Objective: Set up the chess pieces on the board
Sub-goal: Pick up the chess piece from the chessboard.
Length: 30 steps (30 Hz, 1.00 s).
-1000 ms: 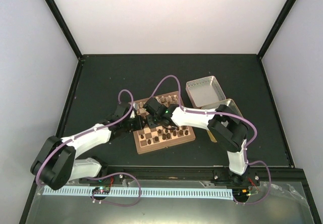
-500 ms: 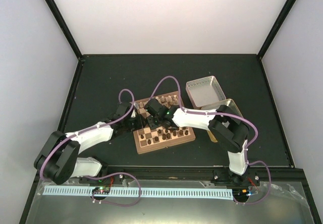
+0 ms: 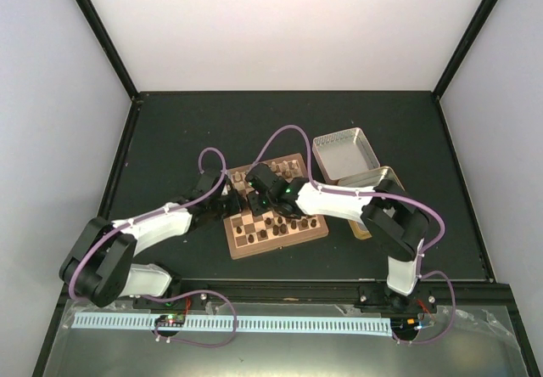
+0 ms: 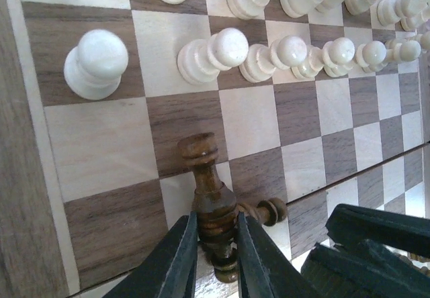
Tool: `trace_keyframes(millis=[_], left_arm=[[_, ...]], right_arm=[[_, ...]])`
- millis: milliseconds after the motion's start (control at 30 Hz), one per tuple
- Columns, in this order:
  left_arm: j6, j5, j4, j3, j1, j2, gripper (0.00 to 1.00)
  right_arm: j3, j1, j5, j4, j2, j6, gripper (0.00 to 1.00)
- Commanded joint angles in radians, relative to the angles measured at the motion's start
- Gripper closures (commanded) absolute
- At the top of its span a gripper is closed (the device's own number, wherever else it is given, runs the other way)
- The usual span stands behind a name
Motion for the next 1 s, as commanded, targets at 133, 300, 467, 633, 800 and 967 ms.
trace_keyframes(millis=[133,300,467,633,800,967], left_arm=[[0.011,0.009,-0.065,0.045,0.007,0.045,0.90],[0.025,0.028,-0.077,0.024,0.007,0.039,0.92],[0.043,0.038,-0.090,0.011,0.007,0.023,0.92],[0.045,0.039,-0.098,-0.001,0.007,0.001,0.92],[0.036,0.039,-0.106,-0.011,0.008,-0.041,0.92],[0.011,-0.019,-0.127,-0.032,0.019,-0.151,0.92]], right_arm=[[0.046,-0.005,0.004,0.015,0.005,0.004,0.71],[0.063,-0.005,-0.004,0.008,0.035,-0.004,0.69],[0.075,-0.005,-0.004,-0.008,0.068,-0.013,0.70],[0.079,-0.005,0.014,-0.023,0.087,-0.003,0.71],[0.069,-0.005,0.001,-0.011,0.063,-0.004,0.78],[0.074,-0.004,-0.024,0.004,0.020,-0.027,0.82]])
